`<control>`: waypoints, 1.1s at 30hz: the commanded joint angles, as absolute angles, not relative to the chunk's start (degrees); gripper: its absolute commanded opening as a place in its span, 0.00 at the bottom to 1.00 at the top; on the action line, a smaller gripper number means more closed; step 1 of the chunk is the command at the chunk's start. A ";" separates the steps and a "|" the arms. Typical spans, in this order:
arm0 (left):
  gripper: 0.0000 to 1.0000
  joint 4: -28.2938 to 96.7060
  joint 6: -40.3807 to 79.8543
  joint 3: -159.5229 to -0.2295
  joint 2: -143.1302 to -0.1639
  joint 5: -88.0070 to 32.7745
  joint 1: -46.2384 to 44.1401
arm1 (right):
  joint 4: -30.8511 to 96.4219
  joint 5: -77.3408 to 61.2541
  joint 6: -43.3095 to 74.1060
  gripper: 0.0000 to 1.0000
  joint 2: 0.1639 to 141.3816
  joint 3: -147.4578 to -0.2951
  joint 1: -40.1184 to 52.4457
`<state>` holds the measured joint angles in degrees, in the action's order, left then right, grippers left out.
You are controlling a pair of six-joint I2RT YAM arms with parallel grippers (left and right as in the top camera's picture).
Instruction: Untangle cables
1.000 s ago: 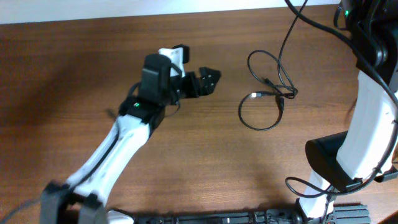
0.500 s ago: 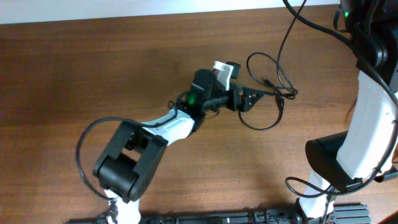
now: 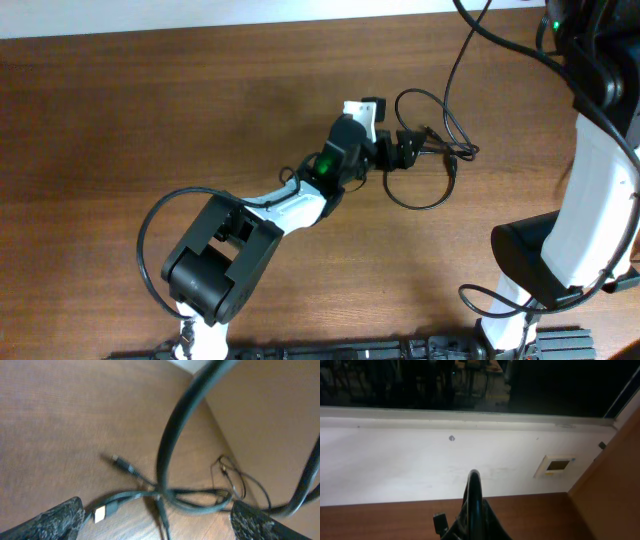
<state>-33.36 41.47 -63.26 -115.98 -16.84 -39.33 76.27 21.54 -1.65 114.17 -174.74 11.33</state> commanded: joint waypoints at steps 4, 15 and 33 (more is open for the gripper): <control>0.86 -27.64 43.09 -73.25 -119.74 -14.55 -39.27 | 76.38 21.41 -0.56 0.04 113.84 -174.76 11.18; 0.00 -21.65 42.76 -75.07 -120.64 -15.20 -38.37 | 76.99 21.67 -0.58 0.04 113.84 -174.76 10.22; 0.00 24.38 23.00 -75.07 -89.23 0.03 -15.14 | 80.84 15.33 3.97 0.04 113.84 -174.74 -12.95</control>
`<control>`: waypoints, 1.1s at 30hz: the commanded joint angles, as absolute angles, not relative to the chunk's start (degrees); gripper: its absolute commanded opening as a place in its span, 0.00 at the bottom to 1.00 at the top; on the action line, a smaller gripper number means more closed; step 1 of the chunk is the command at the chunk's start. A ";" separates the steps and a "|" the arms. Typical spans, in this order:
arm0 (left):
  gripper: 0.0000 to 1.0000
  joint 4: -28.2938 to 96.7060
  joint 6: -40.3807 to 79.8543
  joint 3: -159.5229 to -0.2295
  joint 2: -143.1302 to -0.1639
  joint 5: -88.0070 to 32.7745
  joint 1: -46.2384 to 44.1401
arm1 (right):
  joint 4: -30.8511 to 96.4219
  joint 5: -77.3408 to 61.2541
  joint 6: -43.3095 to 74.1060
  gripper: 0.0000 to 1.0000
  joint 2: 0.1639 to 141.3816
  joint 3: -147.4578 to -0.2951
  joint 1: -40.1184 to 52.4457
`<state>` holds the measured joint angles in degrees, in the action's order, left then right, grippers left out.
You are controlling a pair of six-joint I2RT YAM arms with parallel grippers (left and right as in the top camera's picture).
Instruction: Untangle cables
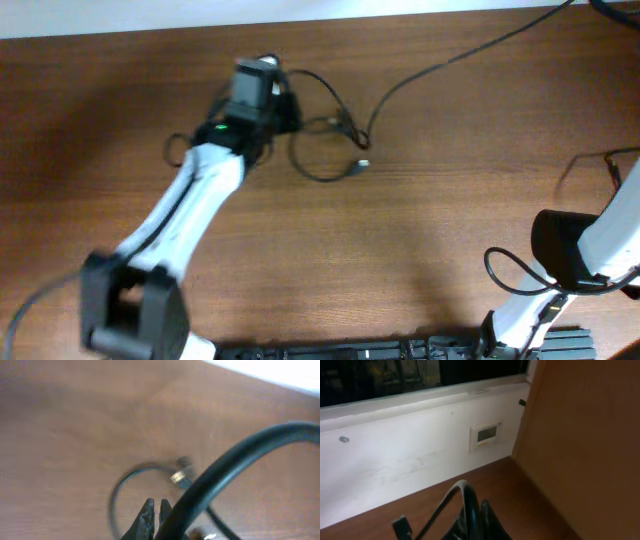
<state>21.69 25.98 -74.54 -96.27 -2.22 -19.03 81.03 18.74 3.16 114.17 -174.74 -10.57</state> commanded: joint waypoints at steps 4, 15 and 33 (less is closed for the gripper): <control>0.00 28.18 21.93 -75.07 -81.52 0.01 -8.21 | 81.03 14.92 4.99 0.04 113.84 -174.74 -15.38; 0.00 38.76 21.76 -75.07 -75.02 18.57 9.54 | 81.71 11.38 5.48 0.04 113.84 -174.74 -21.47; 0.00 40.86 14.35 -75.07 -75.02 -5.17 9.15 | 82.17 6.22 6.68 0.04 113.95 -174.15 -24.14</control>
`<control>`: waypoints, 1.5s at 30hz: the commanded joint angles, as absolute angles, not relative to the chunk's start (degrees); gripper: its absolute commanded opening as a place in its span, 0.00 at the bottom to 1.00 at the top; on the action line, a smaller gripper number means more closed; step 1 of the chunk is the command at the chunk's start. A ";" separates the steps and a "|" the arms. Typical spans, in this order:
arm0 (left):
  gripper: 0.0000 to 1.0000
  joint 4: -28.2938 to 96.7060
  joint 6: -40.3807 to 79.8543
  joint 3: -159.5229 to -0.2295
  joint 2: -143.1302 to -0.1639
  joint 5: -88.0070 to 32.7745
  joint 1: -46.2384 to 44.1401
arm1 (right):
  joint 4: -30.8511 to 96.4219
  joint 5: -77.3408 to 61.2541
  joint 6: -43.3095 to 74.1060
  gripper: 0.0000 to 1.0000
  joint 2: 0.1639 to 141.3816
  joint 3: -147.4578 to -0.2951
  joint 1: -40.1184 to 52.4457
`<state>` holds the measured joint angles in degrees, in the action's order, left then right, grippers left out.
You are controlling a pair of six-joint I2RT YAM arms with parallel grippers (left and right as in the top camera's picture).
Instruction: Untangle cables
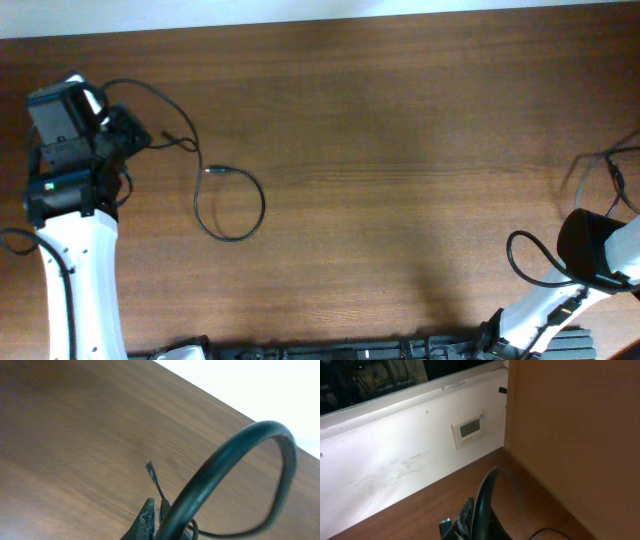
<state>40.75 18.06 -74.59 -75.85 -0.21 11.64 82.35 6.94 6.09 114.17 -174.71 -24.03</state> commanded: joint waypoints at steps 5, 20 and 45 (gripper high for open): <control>0.00 42.78 13.10 -75.07 -75.00 -5.19 4.80 | 82.00 8.47 6.28 0.04 113.95 -170.71 -24.29; 0.00 45.74 6.52 -75.07 -75.02 -5.17 -7.84 | 79.75 8.58 6.31 0.30 113.99 -150.36 -28.62; 0.00 35.77 6.55 -75.07 -75.02 -33.32 -7.84 | 92.84 -50.15 -33.82 0.99 113.99 -136.22 -18.06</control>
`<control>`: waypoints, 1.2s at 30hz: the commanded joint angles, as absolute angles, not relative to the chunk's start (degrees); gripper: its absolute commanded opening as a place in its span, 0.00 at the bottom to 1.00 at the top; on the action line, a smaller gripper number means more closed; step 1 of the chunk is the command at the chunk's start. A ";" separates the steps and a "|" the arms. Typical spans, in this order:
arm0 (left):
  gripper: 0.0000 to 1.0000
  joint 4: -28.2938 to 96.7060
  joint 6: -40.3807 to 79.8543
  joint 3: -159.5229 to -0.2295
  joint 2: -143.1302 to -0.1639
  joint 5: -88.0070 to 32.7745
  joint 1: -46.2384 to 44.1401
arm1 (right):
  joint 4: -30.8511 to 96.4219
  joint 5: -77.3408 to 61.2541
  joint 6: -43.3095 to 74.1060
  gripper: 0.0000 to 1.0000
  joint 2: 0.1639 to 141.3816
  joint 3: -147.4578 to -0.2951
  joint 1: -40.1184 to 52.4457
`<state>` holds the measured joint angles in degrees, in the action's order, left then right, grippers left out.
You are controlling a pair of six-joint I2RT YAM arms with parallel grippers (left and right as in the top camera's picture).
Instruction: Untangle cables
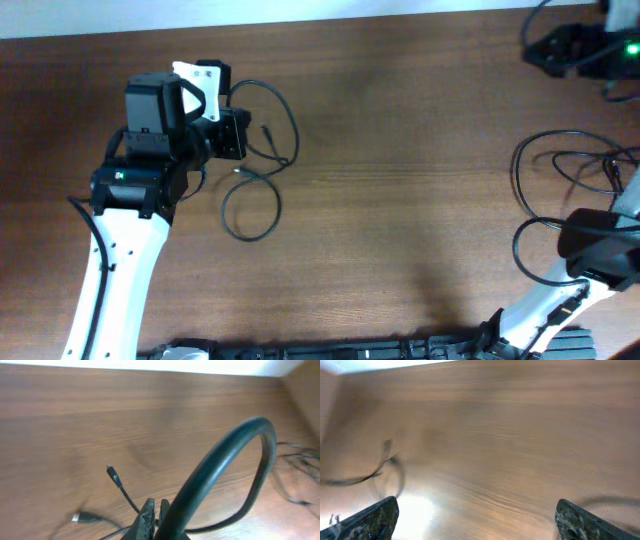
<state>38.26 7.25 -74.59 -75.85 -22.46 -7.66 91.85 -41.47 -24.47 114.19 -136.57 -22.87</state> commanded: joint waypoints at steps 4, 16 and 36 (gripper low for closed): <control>0.00 32.77 6.55 -75.07 -75.00 -39.94 -7.84 | 92.64 -50.59 -35.83 0.98 113.99 -136.22 -10.07; 0.00 30.11 8.71 -75.07 -74.96 -42.33 -7.84 | 90.28 -49.30 -38.61 0.99 115.13 -136.16 11.70; 0.00 29.15 10.76 -75.07 -74.91 -34.76 -8.58 | 90.08 -49.54 -38.59 0.68 118.78 -136.00 23.99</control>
<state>29.45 8.47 -74.59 -75.85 -35.68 -7.73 90.21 -48.82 -37.76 118.56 -136.49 22.83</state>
